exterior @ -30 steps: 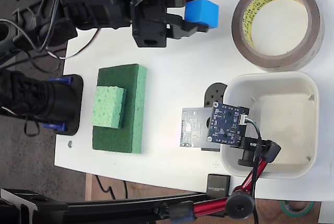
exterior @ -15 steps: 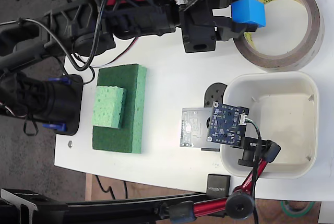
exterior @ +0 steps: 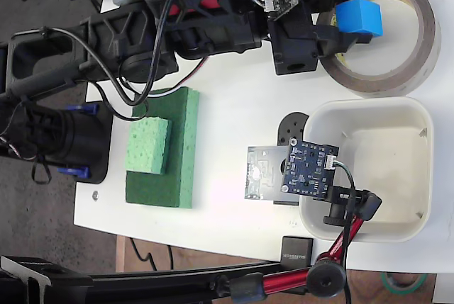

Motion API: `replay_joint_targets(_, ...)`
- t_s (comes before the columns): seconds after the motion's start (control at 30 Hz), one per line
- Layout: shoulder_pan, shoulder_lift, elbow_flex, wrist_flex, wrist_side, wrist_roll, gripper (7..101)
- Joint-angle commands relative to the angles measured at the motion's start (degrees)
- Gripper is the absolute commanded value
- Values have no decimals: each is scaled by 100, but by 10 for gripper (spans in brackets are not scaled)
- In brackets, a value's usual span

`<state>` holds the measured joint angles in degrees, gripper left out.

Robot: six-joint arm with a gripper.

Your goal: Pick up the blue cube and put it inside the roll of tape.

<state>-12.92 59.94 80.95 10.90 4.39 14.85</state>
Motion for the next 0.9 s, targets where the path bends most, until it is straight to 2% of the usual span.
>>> replay_joint_targets(0.03, 0, 35, -53, -35, -53, 9, 938)
replay_joint_targets(0.07, 0, 26, -79, -35, -79, 9, 997)
replay_joint_targets(0.27, 9, 26, -88, -18, -123, -70, 1000)
replay_joint_targets(0.4, -18, 580, 193, 448, 53, -220, 1000)
replay_joint_targets(0.53, -26, 1898, 1257, 791, 229, -343, 1000)
replay_joint_targets(0.67, -26, 3366, 2391, 1468, 475, -431, 1000)
replay_joint_targets(0.9, 141, 6530, 4922, 2250, 606, -431, 1000)
